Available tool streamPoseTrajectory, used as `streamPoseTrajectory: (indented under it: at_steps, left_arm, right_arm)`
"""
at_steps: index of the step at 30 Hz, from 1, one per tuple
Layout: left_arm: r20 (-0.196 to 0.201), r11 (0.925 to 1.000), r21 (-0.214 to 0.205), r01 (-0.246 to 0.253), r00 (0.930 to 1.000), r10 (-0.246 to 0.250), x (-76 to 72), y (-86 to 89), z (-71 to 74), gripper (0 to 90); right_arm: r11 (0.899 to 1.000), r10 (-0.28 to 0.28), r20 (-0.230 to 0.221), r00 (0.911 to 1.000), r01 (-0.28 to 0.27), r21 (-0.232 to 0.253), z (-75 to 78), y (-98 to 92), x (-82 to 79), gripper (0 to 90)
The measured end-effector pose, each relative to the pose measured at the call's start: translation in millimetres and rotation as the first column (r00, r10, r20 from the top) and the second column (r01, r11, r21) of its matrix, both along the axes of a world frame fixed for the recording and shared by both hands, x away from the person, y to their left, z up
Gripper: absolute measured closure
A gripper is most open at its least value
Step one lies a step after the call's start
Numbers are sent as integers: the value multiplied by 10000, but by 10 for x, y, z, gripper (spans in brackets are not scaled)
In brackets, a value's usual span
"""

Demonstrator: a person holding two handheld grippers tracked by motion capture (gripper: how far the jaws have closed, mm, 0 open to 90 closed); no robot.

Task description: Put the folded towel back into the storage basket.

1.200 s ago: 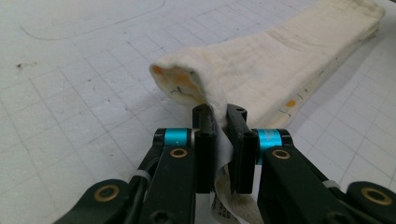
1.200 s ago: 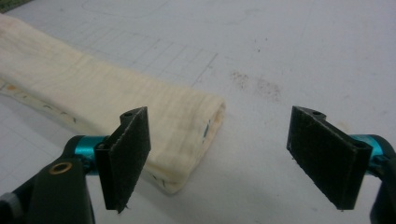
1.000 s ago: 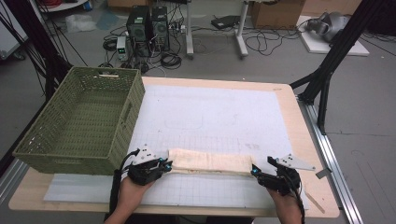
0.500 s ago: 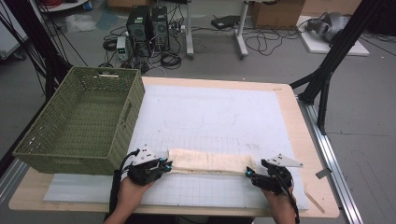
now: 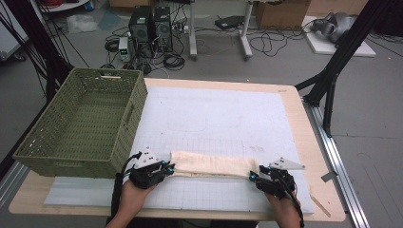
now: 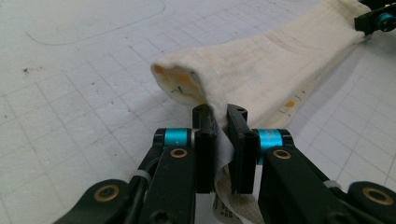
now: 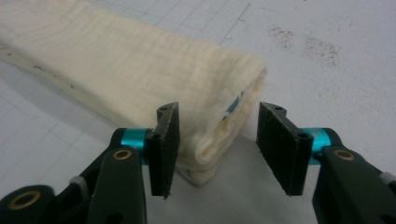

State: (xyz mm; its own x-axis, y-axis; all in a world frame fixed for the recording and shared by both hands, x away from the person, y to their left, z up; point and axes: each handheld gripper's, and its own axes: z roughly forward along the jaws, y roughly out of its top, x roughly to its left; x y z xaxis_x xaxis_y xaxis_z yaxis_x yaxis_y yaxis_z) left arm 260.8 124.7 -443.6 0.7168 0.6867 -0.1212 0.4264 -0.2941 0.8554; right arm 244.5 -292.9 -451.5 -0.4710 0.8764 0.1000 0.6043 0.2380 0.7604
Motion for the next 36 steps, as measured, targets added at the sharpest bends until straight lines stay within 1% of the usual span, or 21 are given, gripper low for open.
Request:
streamPoseTrajectory:
  at_steps: [1,2,4,6,7,11,12,13,14,15,16,19,20,21,23,26,27,30,33,35,36]
  left_arm:
    - [26,10000,6,-10,10000,10,-2,1,2,819]
    - [35,10000,8,-14,10000,14,-2,2,3,819]
    - [42,10000,2,-5,10000,5,-2,2,2,818]
    - [55,10000,56,20,10000,-20,-2,0,2,818]
    - [54,10000,60,25,10000,-26,-2,-1,1,818]
    - [58,10000,37,6,10000,-6,-6,-2,0,818]
    - [65,10000,44,5,10000,-5,-7,-3,0,818]
    - [69,10000,83,34,10000,-35,-5,-1,0,818]
    - [69,10000,75,28,10000,-28,-4,-3,-3,818]
    - [72,10000,82,26,10000,-26,-4,-2,-3,818]
    - [74,9999,99,36,10000,-36,-5,1,-1,819]
    - [158,9999,100,38,9999,-39,-14,0,8,819]
    - [174,9999,106,26,9998,-28,-15,0,10,820]
    - [170,9999,104,31,9999,-33,-15,0,10,820]
    - [169,9999,96,42,9998,-44,-15,2,11,820]
    - [238,10000,61,41,9997,-43,-17,10,25,820]
    - [271,10000,8,27,9996,-27,-17,11,30,820]
    - [366,10000,-74,40,9993,-37,-25,20,54,820]
    - [536,9999,-124,113,9985,-106,-36,22,76,820]
    - [618,9998,-159,137,9980,-127,-46,30,87,820]
    - [677,9997,-175,143,9976,-131,-50,35,95,820]
  right_arm:
    - [10000,0,0,10000,0,0,0,0,0,514]
    - [10000,6,1,10000,-6,-73,4,6,-4,526]
    - [10000,48,17,10000,-47,-60,4,16,-6,561]
    - [10000,22,-35,10000,-22,11,2,13,-6,573]
    - [9999,-33,-100,9999,34,122,1,4,2,581]
    - [9998,-106,-224,9997,110,180,8,1,9,607]
    - [9998,-73,-263,9996,78,179,14,2,9,668]
    - [9998,-73,-263,9996,78,179,14,2,9,668]
    - [9998,62,-265,9996,-56,207,16,4,9,728]
    - [9991,312,-293,9991,-303,295,16,17,7,796]
    - [9993,381,-234,9990,-380,75,26,48,-1,806]
    - [9991,412,-210,9989,-411,86,24,42,0,807]
    - [9987,470,-216,9987,-466,202,20,28,4,808]
    - [9986,479,-214,9986,-474,217,19,27,5,810]
    - [9986,518,-125,9986,-517,95,21,36,0,816]
    - [9986,535,-108,9985,-535,3,33,48,-6,821]
    - [9979,648,-12,9979,-648,26,40,36,-9,821]
    - [9972,690,226,9974,-696,261,77,2,-20,821]
    - [9963,790,585,9952,-807,286,109,-17,-33,821]
    - [9961,804,662,9946,-826,305,116,-23,-39,821]
    - [9947,898,877,9921,-938,428,133,-38,-48,821]
